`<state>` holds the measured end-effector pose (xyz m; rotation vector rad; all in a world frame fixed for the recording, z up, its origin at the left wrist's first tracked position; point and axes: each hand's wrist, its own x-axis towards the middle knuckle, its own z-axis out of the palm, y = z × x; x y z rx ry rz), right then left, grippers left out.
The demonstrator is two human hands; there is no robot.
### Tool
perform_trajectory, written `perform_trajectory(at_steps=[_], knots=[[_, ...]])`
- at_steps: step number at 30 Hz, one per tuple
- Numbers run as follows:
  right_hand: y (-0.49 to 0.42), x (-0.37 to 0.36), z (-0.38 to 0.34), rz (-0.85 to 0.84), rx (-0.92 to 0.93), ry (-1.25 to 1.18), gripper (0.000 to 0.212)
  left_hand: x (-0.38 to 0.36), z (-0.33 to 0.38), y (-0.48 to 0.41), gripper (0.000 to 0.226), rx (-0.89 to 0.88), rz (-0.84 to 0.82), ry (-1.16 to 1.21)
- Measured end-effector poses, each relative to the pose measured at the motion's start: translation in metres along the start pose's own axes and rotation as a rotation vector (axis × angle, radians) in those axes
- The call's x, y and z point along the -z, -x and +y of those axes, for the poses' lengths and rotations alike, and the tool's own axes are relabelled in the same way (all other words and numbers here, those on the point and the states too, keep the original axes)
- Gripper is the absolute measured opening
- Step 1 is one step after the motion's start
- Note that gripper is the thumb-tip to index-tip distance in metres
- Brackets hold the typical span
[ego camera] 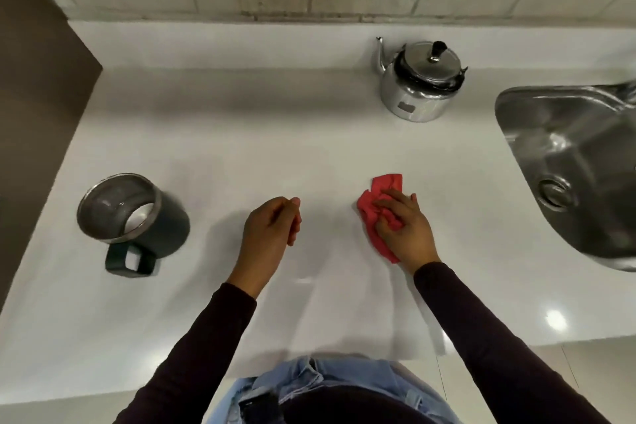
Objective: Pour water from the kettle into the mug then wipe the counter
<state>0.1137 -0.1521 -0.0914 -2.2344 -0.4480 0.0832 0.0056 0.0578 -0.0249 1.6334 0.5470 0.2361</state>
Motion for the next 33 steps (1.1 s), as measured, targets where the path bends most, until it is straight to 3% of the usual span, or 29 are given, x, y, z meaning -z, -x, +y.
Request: perform_trajectory(at_steps=[8,15,22,26,28,30,33], knots=[[-0.103,0.065,0.070,0.205,-0.285,-0.051,0.034,-0.095,0.008,-0.032,0.040,0.018,-0.069,-0.048],[-0.226,0.097,0.109,0.370,-0.346,-0.027,0.031,-0.138,0.006,-0.047,0.040,0.054,0.017,-0.087],[-0.317,0.124,0.150,0.358,-0.422,0.034,0.023,-0.146,0.012,-0.062,0.039,0.075,0.111,-0.134],[-0.321,0.128,0.152,0.238,-0.371,0.053,0.024,-0.145,0.017,-0.064,0.039,0.066,0.103,-0.134],[-0.312,0.135,0.150,0.154,-0.318,0.248,0.038,-0.145,0.021,-0.062,0.038,0.055,0.069,-0.125],[-0.292,0.137,0.141,0.151,-0.232,0.420,0.046,-0.144,0.021,-0.064,0.039,0.042,0.042,-0.122],[-0.236,0.124,0.116,0.161,-0.068,0.416,0.049,-0.139,0.026,-0.058,0.039,0.045,0.001,-0.107]])
